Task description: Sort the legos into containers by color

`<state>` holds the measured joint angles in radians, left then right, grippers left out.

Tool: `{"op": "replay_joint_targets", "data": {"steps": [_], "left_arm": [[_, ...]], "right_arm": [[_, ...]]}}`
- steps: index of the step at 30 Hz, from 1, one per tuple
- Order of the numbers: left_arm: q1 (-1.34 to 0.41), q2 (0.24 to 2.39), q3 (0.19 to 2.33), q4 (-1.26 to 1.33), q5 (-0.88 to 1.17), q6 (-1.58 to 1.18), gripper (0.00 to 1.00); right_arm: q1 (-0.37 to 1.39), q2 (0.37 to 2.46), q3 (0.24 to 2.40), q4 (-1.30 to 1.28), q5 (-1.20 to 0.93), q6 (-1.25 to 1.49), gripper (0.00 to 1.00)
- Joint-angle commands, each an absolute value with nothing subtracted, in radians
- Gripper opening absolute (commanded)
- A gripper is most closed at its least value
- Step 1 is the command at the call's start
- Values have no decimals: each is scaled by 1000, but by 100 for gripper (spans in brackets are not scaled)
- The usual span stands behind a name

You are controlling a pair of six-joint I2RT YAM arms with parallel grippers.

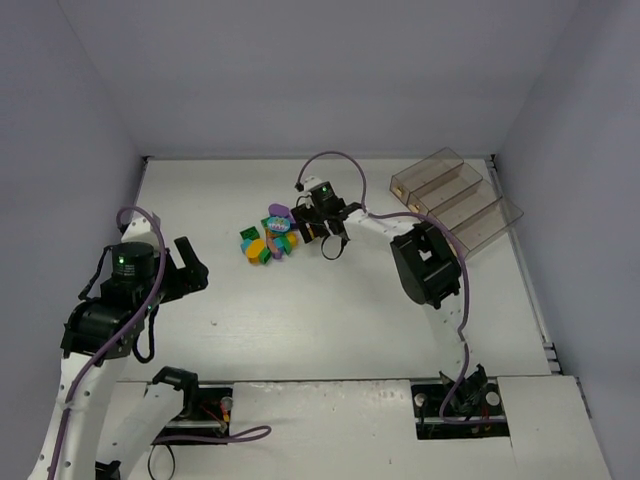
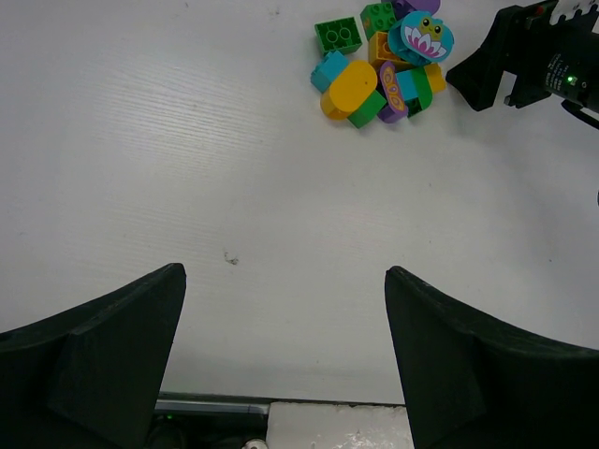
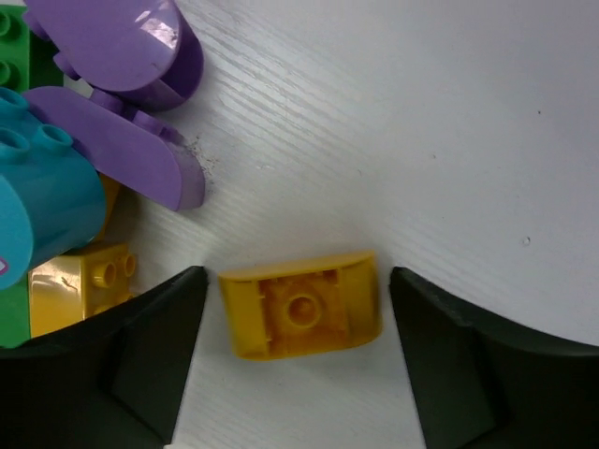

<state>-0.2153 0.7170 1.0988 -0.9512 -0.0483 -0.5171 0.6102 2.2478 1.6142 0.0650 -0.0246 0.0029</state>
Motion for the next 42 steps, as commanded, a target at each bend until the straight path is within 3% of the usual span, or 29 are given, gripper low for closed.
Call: {"op": "replay_joint_targets", "data": {"steps": [1, 5, 6, 9, 19, 28, 42], "left_arm": [[-216, 735, 1106, -931, -41, -528, 81], [-218, 736, 1101, -923, -37, -526, 81], [-218, 738, 1100, -920, -37, -526, 81], [-216, 744, 1097, -911, -31, -526, 81], [-216, 764, 1091, -897, -44, -522, 81], [-216, 827, 1114, -876, -57, -517, 81], [-216, 884, 1095, -839, -37, -529, 81]], "right_arm": [[600, 2263, 1605, 29, -18, -46, 67], [577, 2226, 1577, 34, -37, -58, 34], [566, 2203, 1572, 37, -37, -69, 20], [535, 2134, 1551, 66, -57, -93, 4], [266, 1947, 1583, 114, -184, -278, 6], [98, 2043, 1661, 117, -232, -402, 10], [35, 2163, 1799, 129, -235, -423, 18]]}}
